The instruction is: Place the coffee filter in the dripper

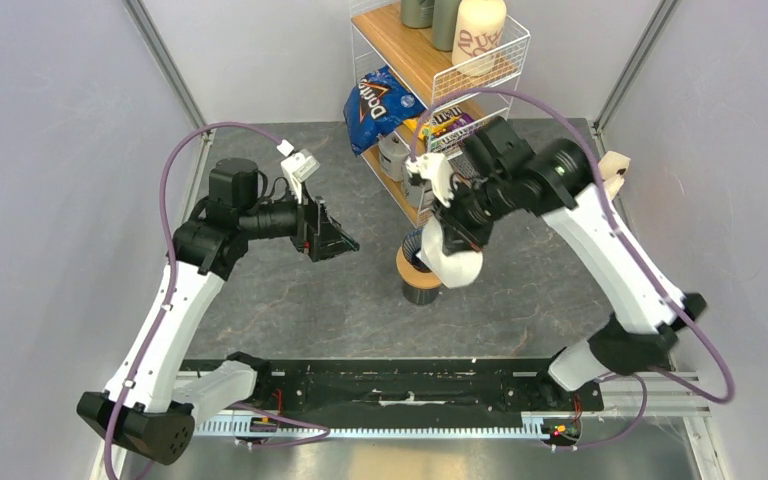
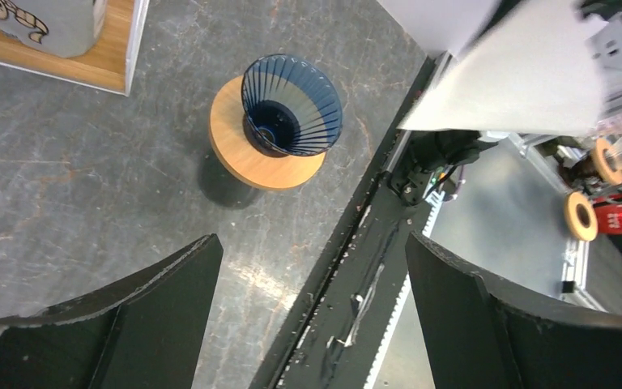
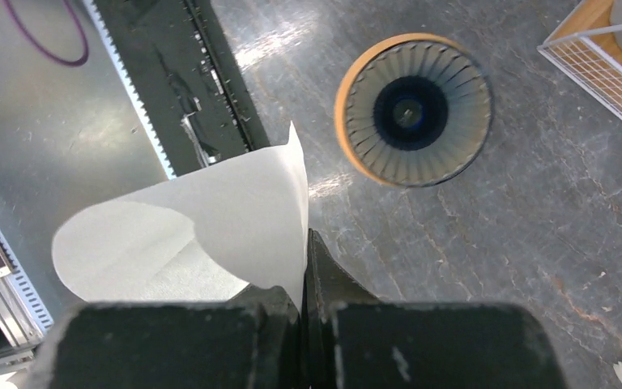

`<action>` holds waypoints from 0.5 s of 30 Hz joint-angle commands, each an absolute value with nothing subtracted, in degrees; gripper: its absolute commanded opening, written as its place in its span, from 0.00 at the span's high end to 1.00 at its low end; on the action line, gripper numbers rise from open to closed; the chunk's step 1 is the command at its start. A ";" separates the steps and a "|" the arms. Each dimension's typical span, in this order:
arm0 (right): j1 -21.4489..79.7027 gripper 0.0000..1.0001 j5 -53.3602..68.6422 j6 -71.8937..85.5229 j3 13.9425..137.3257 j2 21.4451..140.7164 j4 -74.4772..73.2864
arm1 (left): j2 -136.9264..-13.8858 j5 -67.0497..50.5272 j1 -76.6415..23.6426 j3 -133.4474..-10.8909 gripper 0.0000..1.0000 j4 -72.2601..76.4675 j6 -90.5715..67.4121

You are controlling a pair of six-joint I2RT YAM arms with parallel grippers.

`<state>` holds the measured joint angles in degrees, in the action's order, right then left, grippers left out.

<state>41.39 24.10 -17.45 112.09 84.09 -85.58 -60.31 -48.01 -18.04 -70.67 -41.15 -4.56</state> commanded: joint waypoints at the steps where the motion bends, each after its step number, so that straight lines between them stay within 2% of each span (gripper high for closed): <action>1: 39.86 1.00 22.14 -16.77 121.29 92.17 -96.03 | -56.43 -49.83 -17.58 -68.76 0.08 -34.70 -13.18; 6: 39.90 1.00 17.62 -17.57 123.77 98.87 -97.89 | -53.68 -48.83 -17.57 -67.25 0.07 -33.76 -14.84; 11: 39.75 0.94 16.02 -17.88 125.38 103.87 -99.47 | -52.82 -49.13 -17.49 -67.41 0.07 -33.32 -16.72; 15: 39.73 0.94 14.38 -18.39 124.52 106.00 -99.41 | -52.55 -49.31 -17.49 -67.24 0.06 -32.88 -17.29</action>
<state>39.90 16.75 -17.56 122.78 104.86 -88.66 -53.10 -48.18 -17.76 -67.46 -35.44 -14.20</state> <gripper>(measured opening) 0.063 0.932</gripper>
